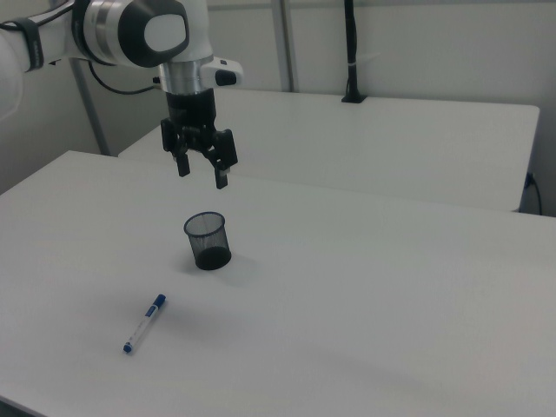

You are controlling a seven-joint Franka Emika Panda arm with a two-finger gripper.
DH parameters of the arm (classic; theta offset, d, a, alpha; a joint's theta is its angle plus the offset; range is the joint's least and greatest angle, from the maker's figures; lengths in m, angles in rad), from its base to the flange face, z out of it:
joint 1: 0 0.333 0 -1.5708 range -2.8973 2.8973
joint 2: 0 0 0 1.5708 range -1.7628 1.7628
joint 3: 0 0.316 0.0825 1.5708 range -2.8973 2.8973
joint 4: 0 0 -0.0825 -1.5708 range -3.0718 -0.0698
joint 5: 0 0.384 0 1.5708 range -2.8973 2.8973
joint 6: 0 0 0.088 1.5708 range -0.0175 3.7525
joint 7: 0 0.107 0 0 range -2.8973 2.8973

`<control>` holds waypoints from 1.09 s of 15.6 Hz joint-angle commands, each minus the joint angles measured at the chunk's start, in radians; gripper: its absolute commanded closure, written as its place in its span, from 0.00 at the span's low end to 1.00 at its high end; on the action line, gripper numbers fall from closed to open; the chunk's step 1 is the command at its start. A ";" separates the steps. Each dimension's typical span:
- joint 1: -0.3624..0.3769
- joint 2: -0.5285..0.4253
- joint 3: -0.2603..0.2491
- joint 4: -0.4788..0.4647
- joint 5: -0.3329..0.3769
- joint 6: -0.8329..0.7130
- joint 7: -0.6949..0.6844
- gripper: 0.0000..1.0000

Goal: Insert the marker

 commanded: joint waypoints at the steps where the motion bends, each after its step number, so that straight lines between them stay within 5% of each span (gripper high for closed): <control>1: 0.002 -0.022 0.001 -0.018 -0.017 -0.014 0.002 0.00; 8: 0.007 -0.017 0.001 -0.021 -0.015 -0.022 -0.237 0.00; 13: 0.024 -0.017 0.016 -0.048 -0.001 -0.031 -0.106 0.00; 17: 0.109 -0.010 0.019 -0.110 -0.001 -0.029 -0.095 0.00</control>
